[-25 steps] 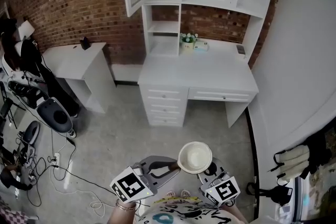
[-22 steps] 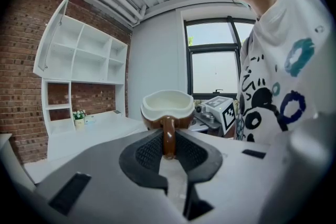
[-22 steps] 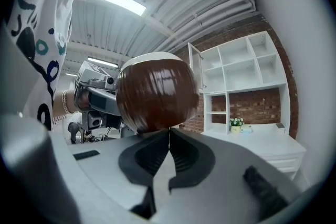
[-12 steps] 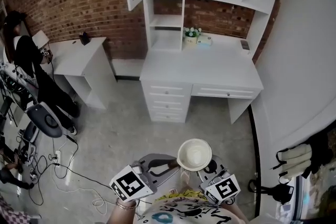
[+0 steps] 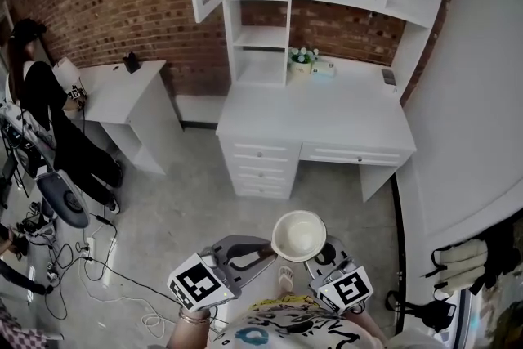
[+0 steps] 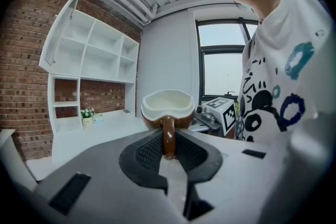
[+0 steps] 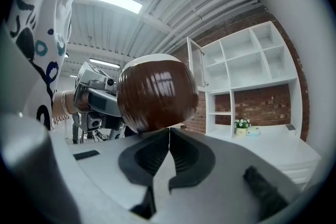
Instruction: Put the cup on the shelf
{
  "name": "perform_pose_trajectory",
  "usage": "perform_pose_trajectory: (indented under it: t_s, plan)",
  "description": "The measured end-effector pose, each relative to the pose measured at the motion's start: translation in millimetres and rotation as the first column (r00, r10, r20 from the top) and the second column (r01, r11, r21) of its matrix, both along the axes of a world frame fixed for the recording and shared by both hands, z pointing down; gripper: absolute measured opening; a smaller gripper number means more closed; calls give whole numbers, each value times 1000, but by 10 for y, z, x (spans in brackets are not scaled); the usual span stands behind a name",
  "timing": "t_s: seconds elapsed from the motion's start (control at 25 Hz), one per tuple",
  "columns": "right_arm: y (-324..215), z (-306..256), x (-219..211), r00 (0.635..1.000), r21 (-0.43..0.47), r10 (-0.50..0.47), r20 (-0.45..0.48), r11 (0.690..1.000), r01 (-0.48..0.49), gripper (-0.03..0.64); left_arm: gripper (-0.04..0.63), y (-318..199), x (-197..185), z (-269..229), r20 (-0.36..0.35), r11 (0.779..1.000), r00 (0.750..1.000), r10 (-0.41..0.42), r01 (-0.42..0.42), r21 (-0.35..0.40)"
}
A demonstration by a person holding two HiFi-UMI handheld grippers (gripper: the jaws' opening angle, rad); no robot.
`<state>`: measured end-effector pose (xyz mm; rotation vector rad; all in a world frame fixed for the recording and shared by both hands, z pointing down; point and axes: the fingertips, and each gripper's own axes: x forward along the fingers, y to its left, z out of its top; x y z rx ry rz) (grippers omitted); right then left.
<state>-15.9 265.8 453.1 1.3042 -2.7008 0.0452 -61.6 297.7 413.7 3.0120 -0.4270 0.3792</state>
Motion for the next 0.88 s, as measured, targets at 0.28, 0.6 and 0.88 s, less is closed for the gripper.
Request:
perform_pose_trajectory:
  t_s: [0.28,0.6,0.88]
  plan:
    - [-505,-112,277,999,37,-26,39,999,25,26,57,-484,282,-102,-1,999,999,-33,33,10]
    - [-992,-145,485,998,70,-61,33,996,58,26,57,-956,506,-112,-14,998,998,-61,61,23]
    - [-1324,-11,597,996,55,-79,38,996,77,28,57,-1282,631,-9,15,996,996,-83,83,20]
